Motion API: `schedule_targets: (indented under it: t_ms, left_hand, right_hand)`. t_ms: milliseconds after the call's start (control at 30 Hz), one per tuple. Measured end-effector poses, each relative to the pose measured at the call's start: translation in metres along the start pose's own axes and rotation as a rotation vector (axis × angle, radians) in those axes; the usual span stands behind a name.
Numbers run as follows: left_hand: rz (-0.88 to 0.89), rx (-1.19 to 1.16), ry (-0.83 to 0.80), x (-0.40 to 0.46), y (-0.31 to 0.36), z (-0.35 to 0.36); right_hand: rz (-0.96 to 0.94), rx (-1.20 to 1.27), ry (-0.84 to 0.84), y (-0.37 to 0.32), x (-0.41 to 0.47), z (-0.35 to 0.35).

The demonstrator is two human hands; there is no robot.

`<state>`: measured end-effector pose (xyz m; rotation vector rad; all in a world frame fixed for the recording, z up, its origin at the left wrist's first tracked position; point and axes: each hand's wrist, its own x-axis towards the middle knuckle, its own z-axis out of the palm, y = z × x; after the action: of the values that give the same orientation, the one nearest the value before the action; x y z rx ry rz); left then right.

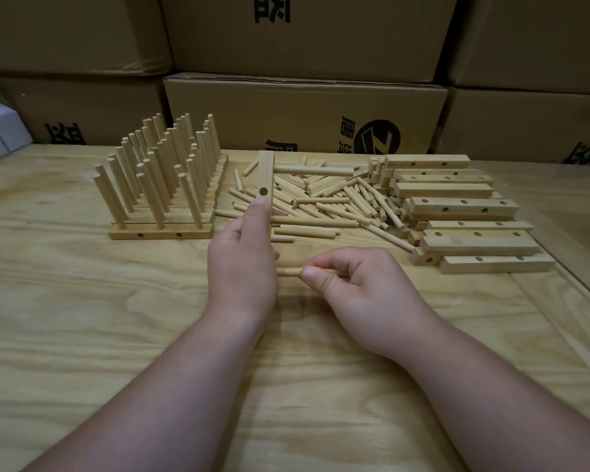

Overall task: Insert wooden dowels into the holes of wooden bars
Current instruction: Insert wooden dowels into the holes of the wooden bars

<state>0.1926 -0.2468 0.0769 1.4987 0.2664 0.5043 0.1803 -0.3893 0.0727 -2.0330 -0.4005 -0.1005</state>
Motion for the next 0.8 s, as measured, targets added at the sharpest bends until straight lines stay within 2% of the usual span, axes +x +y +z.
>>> schedule_targets:
  t_ms: [200,400,633,800]
  left_hand:
    - [0.029,-0.001,-0.031,0.000,-0.001,-0.001]
    - [0.042,-0.006,-0.058,-0.001,-0.004,0.002]
    - [-0.023,-0.158,-0.165,-0.003,0.000,0.002]
    - [-0.057,-0.311,-0.245,-0.004,0.004,0.001]
  right_hand:
    - [0.064,0.060,-0.017,0.001,0.000,-0.002]
    - [0.073,0.277,0.128,0.007,0.003,-0.002]
    - [0.175,0.462,0.355,0.010,0.011,-0.004]
    - [0.111,0.317,0.235,0.007,0.008,-0.003]
